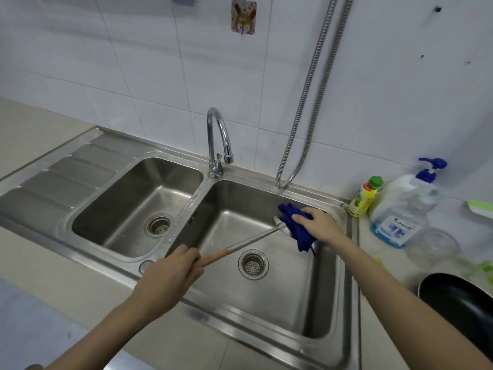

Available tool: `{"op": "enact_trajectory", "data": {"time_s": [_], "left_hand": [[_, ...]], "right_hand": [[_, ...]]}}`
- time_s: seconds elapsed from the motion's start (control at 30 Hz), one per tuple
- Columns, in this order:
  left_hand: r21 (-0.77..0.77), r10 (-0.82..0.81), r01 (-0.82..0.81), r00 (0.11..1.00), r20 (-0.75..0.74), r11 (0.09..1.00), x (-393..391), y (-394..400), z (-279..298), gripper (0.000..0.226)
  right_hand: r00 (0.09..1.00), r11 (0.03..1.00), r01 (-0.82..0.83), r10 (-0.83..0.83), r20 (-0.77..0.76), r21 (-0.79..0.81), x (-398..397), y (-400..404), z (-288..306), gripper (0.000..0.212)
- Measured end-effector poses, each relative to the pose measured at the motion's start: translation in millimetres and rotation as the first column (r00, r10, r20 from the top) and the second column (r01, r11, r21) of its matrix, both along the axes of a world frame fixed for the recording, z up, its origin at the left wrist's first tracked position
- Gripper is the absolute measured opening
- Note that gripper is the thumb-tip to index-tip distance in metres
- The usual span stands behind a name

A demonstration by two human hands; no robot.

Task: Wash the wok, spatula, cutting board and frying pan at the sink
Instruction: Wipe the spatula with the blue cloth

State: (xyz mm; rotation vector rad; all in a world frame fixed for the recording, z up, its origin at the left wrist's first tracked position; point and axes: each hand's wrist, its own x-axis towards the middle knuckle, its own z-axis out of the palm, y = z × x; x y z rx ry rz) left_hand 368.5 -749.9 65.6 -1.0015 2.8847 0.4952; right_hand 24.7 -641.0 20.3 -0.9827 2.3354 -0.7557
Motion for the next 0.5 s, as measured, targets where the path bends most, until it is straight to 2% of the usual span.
{"op": "enact_trajectory", "data": {"time_s": [0.1, 0.23, 0.37, 0.43, 0.5], "left_hand": [[-0.032, 0.0, 0.002, 0.998, 0.059, 0.999, -5, 3, -1, 0.022], [-0.118, 0.026, -0.015, 0.996, 0.09, 0.993, -15, 12, 1, 0.025], [-0.191, 0.034, -0.025, 0.999, 0.041, 0.981, -16, 13, 15, 0.025], [-0.242, 0.028, -0.024, 0.999, 0.016, 0.97, -23, 9, 21, 0.026], [-0.28, 0.027, -0.011, 0.998, 0.056, 0.96, -32, 7, 24, 0.026]], "right_hand": [[1.0, 1.0, -0.004, 0.004, 0.019, -0.017, 18, -3, -8, 0.025], [0.98, 0.995, -0.073, 0.058, -0.188, -0.074, 41, -17, -11, 0.029], [0.988, 0.986, 0.148, -0.152, -0.037, -0.076, 22, -28, 0, 0.026], [0.982, 0.988, 0.107, -0.122, -0.145, -0.108, 37, -33, 1, 0.029], [0.923, 0.987, -0.054, -0.008, -0.385, -0.149, 68, -35, 0, 0.033]]}}
